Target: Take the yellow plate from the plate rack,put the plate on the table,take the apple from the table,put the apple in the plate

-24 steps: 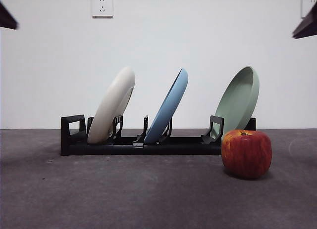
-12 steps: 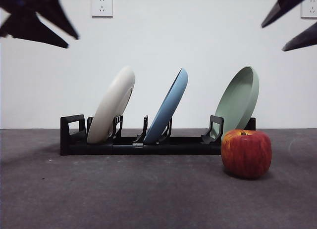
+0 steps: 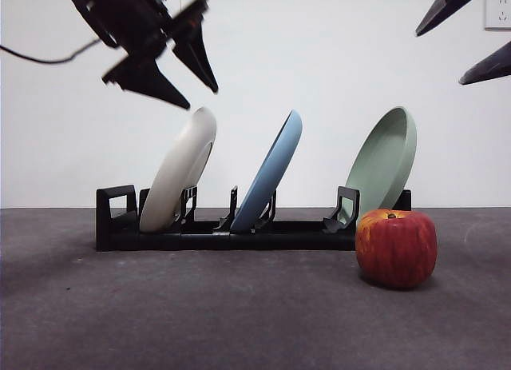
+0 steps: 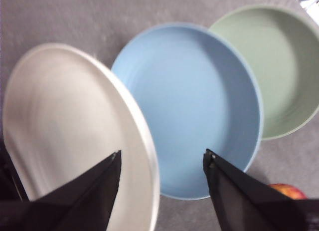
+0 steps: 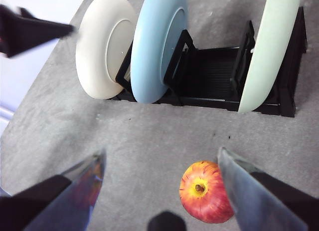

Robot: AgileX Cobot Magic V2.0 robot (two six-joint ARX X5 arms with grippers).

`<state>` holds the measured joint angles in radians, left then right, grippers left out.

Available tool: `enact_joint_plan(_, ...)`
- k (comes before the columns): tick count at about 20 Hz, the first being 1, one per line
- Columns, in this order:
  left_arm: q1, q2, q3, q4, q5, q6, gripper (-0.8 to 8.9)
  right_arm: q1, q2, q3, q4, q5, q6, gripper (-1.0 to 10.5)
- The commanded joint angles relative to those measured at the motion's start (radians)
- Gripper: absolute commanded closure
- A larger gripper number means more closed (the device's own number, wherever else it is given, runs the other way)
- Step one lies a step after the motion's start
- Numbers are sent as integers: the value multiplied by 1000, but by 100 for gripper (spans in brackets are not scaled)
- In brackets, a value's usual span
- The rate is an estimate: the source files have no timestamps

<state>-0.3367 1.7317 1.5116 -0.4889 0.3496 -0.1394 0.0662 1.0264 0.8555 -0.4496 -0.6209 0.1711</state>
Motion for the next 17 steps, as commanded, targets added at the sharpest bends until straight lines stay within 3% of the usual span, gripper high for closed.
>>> enact_joint_plan(1, -5, 32, -2, 5, -8, 8, 531, 2, 2, 2, 3, -2, -16, 566)
enact_joint_plan(3, -5, 40, -2, 5, -10, 8, 545, 2, 2, 2, 3, -2, -16, 567)
enact_joint_plan(6, -5, 40, -2, 18, 1, 9, 805, 2, 2, 2, 3, -1, -16, 567)
enact_joint_plan(13, -4, 29, 10, 2, 5, 12, 822, 2, 2, 2, 3, 1, -16, 567)
enact_joint_plan(17, -5, -21, 110, -130, 53, 16, 822, 2, 2, 2, 3, 1, -16, 567)
